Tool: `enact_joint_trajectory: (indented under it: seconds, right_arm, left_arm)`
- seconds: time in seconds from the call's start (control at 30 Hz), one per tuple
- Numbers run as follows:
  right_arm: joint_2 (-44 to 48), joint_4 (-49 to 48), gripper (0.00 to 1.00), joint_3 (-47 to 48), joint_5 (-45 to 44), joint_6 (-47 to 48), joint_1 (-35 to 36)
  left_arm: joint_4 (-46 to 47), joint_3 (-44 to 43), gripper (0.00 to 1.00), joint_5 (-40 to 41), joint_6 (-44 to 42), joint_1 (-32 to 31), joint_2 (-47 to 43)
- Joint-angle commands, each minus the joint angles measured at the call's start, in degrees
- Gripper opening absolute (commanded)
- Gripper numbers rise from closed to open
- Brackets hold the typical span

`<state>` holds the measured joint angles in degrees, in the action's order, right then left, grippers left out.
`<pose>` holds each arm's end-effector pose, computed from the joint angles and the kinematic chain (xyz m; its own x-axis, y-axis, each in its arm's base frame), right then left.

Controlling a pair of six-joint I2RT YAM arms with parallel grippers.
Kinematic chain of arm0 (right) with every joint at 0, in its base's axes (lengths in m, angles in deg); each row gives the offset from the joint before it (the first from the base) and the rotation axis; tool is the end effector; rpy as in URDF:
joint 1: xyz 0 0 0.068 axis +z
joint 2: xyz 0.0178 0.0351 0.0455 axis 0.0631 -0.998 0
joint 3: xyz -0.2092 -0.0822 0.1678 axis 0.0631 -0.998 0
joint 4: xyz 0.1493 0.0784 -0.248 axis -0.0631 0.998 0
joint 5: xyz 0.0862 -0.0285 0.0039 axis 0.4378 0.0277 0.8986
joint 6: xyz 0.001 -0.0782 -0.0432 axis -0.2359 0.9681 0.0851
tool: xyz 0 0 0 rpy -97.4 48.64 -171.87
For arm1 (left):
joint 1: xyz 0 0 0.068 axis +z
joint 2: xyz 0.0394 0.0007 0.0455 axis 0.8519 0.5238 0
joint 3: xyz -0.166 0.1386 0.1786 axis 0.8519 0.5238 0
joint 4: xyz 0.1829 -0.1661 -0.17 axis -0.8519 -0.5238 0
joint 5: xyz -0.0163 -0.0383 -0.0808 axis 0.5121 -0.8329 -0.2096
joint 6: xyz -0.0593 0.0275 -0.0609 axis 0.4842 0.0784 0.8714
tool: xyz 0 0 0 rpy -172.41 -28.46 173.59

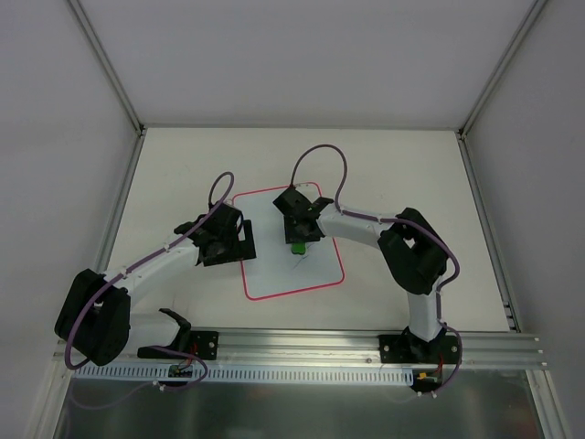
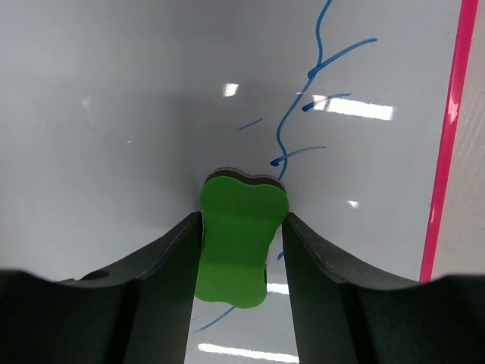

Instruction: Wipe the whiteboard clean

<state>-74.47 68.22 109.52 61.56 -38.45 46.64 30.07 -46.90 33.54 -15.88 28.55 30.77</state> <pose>0.3184 0.3460 0.1211 -0.7539 -0.3251 -0.5710 -0.3731 0.9271 -0.0352 0.2614 -0.1396 0.1477 -0.8399 -0.1770 -0.5130 -0.0542 0.9679 -0.2453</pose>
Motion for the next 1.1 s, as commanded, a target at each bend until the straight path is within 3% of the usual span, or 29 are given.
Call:
enact_joint_trajectory:
  seconds: [0.0,0.53,0.67,0.9,1.07]
  right_arm:
    - [-0.3,0.1,0.5,2.0,0.4,3.7,0.6]
    - [1.7,0.1,0.47,1.2,-1.9,1.5,0.7]
    - [2.3,0.2,0.42,0.6,-1.6,1.4,0.8]
    - [3.0,0.2,0.21,-0.7,-0.7,2.6,0.8]
    - [3.1,0.0,0.09,-1.0,0.5,5.9,0.8]
  left_arm:
    - [0.8,0.5,0.96,-0.2,0.3,0.6,-0.3]
    - [1.1,0.3,0.95,-0.2,0.8,0.6,0.4]
    - [1.4,-0.1,0.92,0.1,1.3,0.6,1.7]
    - [3.9,-0.9,0.72,1.4,3.4,0.9,5.6]
    - [5.9,-3.2,0.52,1.1,4.0,1.5,10.2]
